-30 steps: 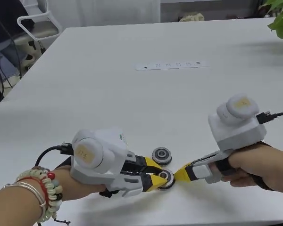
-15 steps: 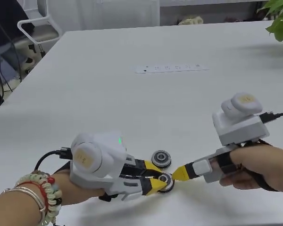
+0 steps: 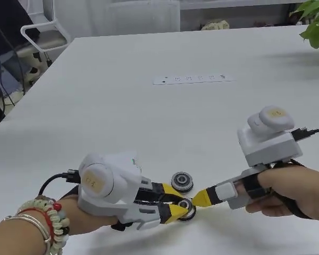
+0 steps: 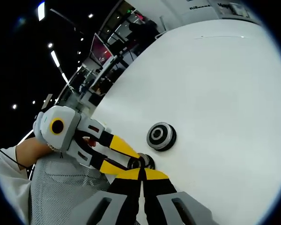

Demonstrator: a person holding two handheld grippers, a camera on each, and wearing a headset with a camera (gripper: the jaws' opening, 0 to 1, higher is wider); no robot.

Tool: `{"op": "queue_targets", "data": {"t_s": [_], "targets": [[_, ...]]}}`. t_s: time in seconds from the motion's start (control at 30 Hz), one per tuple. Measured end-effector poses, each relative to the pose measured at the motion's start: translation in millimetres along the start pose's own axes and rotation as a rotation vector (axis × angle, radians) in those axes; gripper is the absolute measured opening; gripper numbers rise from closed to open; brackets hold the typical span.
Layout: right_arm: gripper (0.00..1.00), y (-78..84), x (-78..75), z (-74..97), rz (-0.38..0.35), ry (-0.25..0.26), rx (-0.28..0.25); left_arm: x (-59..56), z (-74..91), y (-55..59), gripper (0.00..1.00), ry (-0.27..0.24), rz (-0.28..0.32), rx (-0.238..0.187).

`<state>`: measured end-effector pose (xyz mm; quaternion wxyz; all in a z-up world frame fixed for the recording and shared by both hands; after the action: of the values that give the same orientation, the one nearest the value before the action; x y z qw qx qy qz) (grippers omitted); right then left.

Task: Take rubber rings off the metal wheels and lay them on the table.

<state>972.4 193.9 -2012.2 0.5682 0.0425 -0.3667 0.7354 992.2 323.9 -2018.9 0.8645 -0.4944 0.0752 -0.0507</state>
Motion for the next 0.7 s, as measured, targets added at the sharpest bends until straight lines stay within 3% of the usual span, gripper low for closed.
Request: {"op": "queue_targets", "data": {"t_s": [0.7], "targets": [[0.00, -1.7, 1.8, -2.4, -0.013, -0.027, -0.010, 0.1, 0.6, 0.8, 0.08, 0.002, 0.002, -0.009]]}}
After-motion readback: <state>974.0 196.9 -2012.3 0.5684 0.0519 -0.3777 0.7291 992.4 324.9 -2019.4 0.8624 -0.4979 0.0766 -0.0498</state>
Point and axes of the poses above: the centre of the closed fingertips' face, and the gripper's own axes: z roughly backward along the fingers, x roughly to its left, y roughly out of its underside, the point moved 8 cm from there along z, roughly backward along the fingers, and after that the axes turned 13 degrees about y, right-handed, at the moved point
